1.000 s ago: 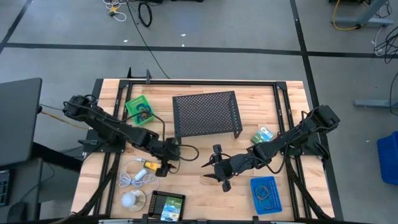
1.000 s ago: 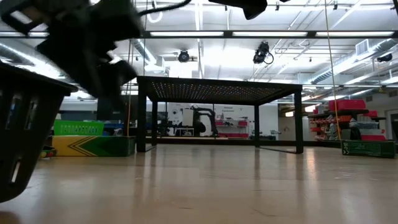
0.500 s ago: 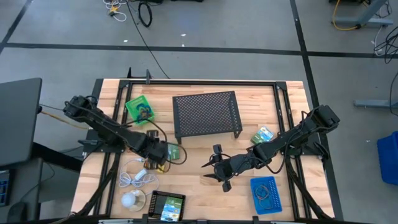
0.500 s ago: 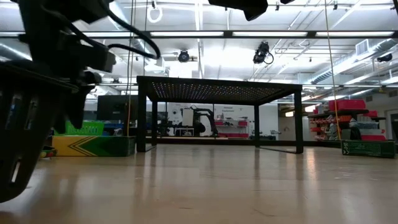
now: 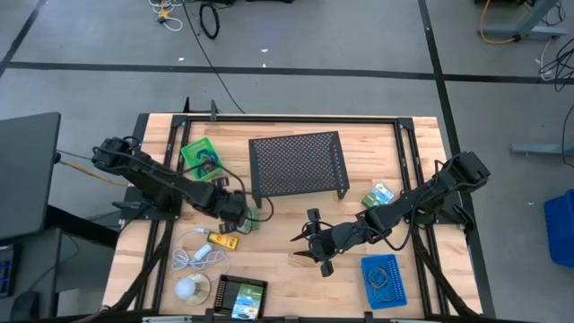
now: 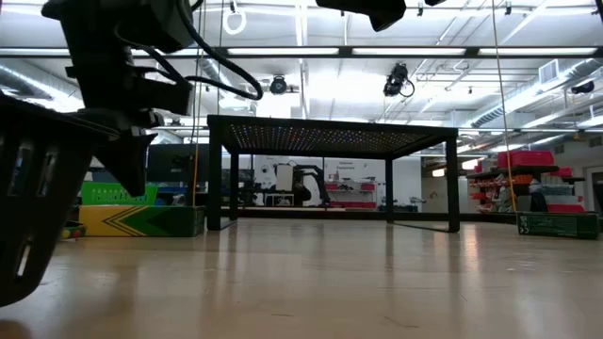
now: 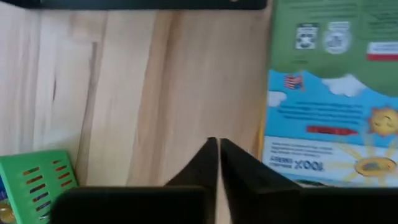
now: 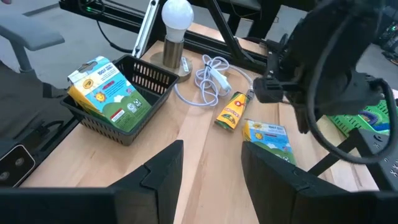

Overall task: Pick & Place Office Desk Supplies
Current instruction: Put the yellow crayon box into the black bin

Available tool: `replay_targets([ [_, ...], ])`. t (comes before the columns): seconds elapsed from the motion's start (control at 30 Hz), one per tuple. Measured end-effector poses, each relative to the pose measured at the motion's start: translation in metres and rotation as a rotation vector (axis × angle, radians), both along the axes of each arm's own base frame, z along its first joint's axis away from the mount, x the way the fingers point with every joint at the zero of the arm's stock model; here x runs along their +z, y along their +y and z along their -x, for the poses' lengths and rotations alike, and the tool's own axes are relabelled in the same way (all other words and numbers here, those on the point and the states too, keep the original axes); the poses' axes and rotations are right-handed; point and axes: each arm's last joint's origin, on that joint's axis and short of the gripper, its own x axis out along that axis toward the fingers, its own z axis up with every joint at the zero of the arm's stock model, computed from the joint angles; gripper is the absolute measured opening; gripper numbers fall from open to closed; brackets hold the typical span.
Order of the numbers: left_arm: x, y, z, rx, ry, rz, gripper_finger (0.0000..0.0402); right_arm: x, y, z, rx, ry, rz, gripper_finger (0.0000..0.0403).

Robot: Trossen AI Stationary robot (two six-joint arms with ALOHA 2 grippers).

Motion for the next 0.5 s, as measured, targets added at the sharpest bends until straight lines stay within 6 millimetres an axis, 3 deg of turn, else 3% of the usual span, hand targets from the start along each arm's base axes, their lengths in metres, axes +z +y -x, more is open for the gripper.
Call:
replay_targets([
  [0.23, -0.012, 0.006, -0.004, 0.033, 0.080, 0.072, 0.0005, 0.000, 0.000, 0.000, 0.000, -0.001, -0.002, 0.0173],
  [0.5, -0.021, -0.009, -0.011, -0.030, 0.065, 0.221, 0.0003, 0.000, 0.006, 0.003, 0.015, -0.002, -0.001, 0.0173],
])
